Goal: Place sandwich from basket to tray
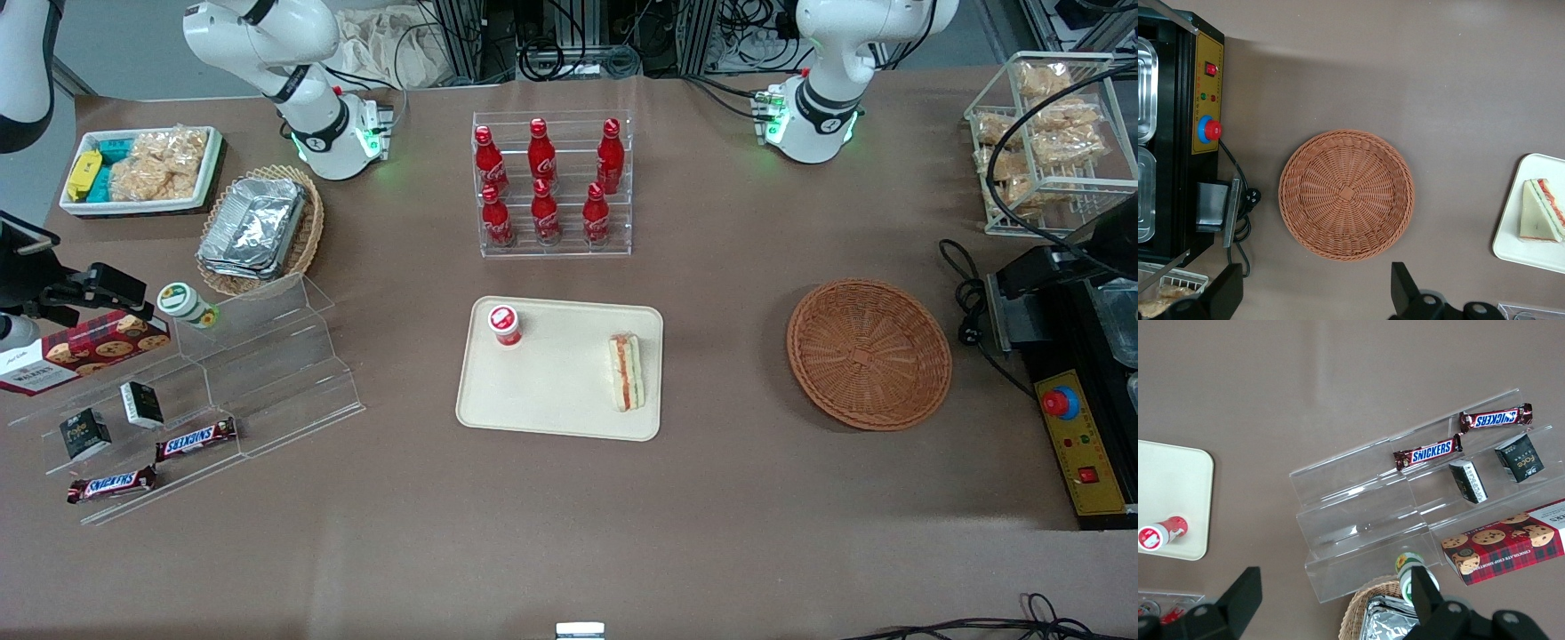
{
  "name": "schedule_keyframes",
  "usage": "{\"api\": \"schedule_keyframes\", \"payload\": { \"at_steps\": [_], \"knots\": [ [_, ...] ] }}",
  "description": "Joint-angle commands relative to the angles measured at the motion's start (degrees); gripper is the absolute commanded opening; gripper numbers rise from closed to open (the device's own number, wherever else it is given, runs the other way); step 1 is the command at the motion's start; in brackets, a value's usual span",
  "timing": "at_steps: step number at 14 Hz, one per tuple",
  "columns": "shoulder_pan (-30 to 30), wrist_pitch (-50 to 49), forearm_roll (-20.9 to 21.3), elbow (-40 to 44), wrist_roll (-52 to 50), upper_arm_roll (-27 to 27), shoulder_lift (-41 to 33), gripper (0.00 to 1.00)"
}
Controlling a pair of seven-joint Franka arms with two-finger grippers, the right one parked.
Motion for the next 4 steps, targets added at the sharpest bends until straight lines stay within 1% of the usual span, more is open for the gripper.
{"api": "schedule_keyframes", "payload": {
  "at_steps": [1,4],
  "knots": [
    [-0.92,0.49,-0.87,-0.63,1.02,1.19,-1.18,1.0],
    [-0.66,0.15,-1.4,-0.63,1.02,2.24,-1.44,1.0]
  ]
}}
